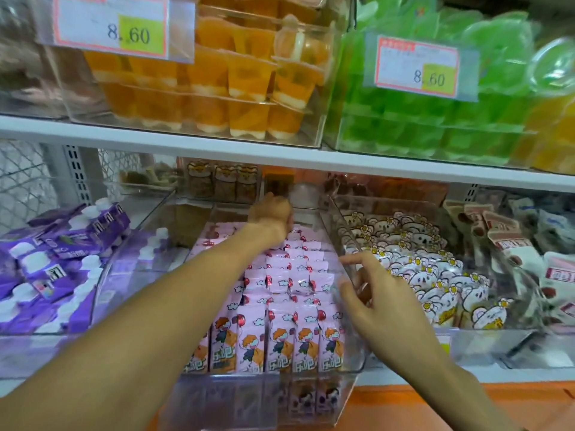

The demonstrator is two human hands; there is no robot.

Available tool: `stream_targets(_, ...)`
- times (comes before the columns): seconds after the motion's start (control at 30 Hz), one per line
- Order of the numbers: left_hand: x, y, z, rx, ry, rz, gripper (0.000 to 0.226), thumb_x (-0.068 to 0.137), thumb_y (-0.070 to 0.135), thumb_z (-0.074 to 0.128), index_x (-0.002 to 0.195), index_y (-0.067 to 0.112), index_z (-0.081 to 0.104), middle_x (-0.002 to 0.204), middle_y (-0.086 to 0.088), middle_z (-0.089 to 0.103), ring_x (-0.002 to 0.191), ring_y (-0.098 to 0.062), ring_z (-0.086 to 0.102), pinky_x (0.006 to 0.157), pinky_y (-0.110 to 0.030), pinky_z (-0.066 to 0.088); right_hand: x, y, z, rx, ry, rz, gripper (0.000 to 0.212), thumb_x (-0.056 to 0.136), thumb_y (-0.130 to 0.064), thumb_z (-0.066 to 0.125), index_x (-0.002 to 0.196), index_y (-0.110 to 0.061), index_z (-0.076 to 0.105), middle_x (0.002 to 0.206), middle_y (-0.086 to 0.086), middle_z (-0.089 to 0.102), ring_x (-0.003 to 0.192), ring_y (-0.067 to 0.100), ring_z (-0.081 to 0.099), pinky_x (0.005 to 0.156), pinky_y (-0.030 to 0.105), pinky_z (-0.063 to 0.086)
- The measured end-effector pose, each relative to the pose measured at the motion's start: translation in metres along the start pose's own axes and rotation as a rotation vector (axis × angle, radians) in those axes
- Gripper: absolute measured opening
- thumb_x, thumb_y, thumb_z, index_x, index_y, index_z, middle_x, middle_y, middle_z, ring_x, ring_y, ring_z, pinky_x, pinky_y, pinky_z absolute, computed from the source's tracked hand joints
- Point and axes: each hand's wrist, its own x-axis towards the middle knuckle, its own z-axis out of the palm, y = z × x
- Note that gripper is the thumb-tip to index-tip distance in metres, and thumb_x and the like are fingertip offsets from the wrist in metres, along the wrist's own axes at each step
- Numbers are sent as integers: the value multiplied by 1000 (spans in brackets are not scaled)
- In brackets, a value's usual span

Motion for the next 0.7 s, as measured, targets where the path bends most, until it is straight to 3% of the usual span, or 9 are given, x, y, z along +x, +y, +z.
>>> stream_targets(0.17,0,3,-7,-126,142,0,7,95,14,52,99,14,58,105,-4,57,101,-21,55,85,-36,51,-1,0,-1,44,-7,26,22,85,-38,51,107,-37,50,55,-10,52,52,7,55,51,36,42)
stream_targets(0.27,-1,2,-17,-374,201,-93,11,99,25,47,100,16,54,102,-3,60,93,-21,59,73,-31,48,-1,0,-2,47,-16,35,22,87,-35,54,109,-37,50,58,-9,51,54,6,56,51,36,44)
stream_targets(0.4,-13,1,-34,-695,301,-209,23,100,35,44,107,14,50,108,-7,65,94,-26,64,83,-41,54,-1,-4,-4,44,-12,60,23,88,-33,55,111,-32,53,61,-6,52,55,3,58,53,35,46)
stream_targets(0.57,-52,-10,-56,-1190,407,-398,27,98,28,52,117,8,54,114,-10,65,107,-28,62,95,-45,50,-2,-13,-6,-13,77,18,26,89,-33,57,114,-29,54,69,-15,55,64,0,55,57,30,45)
stream_targets(0.63,-83,-11,-61,-1270,400,-385,25,97,32,53,112,13,55,108,-7,66,99,-21,65,90,-41,54,-3,-24,-7,22,183,-49,23,90,-34,57,113,-27,56,79,-15,55,73,2,52,61,24,39)
stream_targets(0.7,-117,-10,-63,-1295,388,-280,10,97,29,52,100,20,55,99,-2,67,85,-7,67,72,-25,58,-4,-40,-8,43,281,-125,24,91,-39,57,111,-25,58,90,-11,55,83,6,48,70,15,37)
